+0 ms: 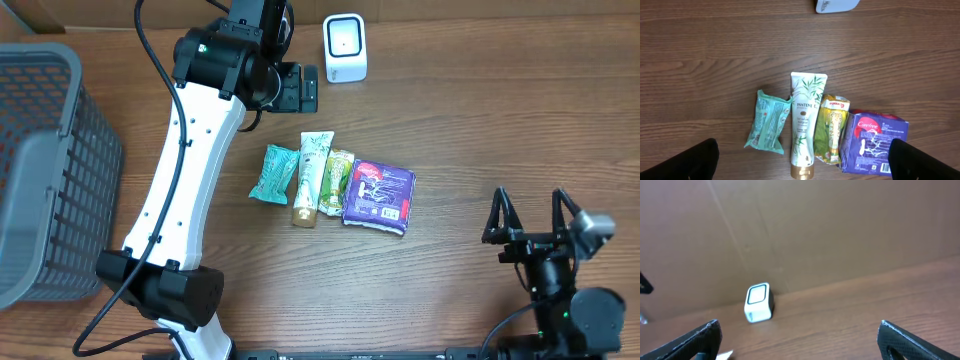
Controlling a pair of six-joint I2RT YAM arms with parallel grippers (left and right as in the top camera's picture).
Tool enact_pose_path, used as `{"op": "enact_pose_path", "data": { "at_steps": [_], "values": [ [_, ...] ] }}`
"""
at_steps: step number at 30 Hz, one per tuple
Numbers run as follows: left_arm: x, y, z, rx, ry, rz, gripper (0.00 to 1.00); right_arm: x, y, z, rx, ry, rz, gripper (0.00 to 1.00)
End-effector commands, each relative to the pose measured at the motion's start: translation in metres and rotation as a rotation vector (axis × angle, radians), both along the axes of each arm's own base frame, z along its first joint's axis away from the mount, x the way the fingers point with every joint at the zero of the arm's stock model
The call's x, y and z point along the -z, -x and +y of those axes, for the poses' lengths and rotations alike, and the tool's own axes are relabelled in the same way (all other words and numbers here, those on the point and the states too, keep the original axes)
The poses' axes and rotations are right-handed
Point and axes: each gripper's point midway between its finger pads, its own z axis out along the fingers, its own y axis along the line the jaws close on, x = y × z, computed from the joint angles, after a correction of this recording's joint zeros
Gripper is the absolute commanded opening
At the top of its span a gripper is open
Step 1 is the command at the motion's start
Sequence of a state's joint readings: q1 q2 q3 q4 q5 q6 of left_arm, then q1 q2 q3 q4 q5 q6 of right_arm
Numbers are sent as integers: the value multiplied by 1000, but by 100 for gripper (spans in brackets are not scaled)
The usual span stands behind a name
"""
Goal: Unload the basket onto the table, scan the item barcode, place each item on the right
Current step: 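Place the green wipes pack on the table beside the Pantene tube, then move the right gripper to the purple pack and grasp it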
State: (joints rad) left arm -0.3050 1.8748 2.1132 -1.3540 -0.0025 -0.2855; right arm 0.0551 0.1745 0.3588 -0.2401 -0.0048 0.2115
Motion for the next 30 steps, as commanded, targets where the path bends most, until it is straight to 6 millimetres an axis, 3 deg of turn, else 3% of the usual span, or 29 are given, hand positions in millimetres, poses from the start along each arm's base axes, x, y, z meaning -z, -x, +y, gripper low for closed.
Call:
{"op": "enact_pose_path", "data": {
  "at_steps": [1,9,14,19,23,27,30],
  "values": [
    [-7,-1,-1,2,15,-17,100,-22,-6,12,-66,36,45,100],
    [-6,3,1,16,0,-6,100,-53,-36,38,-213,28,305,100],
    [-15,9,42,-121,-86,1,99,-54,-54,62,-345,-13,474,100],
    [-29,30,92,-297,-65,33,100,-28,-68,98,-566,-115,594,100],
    [-35,47,130,-375,-74,60,100,6,-81,110,-628,-169,718,97],
    [-30,56,145,-330,-113,105,100,45,-92,122,-643,-183,846,93],
    [-28,62,149,-293,-156,130,100,84,-97,125,-553,-211,998,91]
  ]
}}
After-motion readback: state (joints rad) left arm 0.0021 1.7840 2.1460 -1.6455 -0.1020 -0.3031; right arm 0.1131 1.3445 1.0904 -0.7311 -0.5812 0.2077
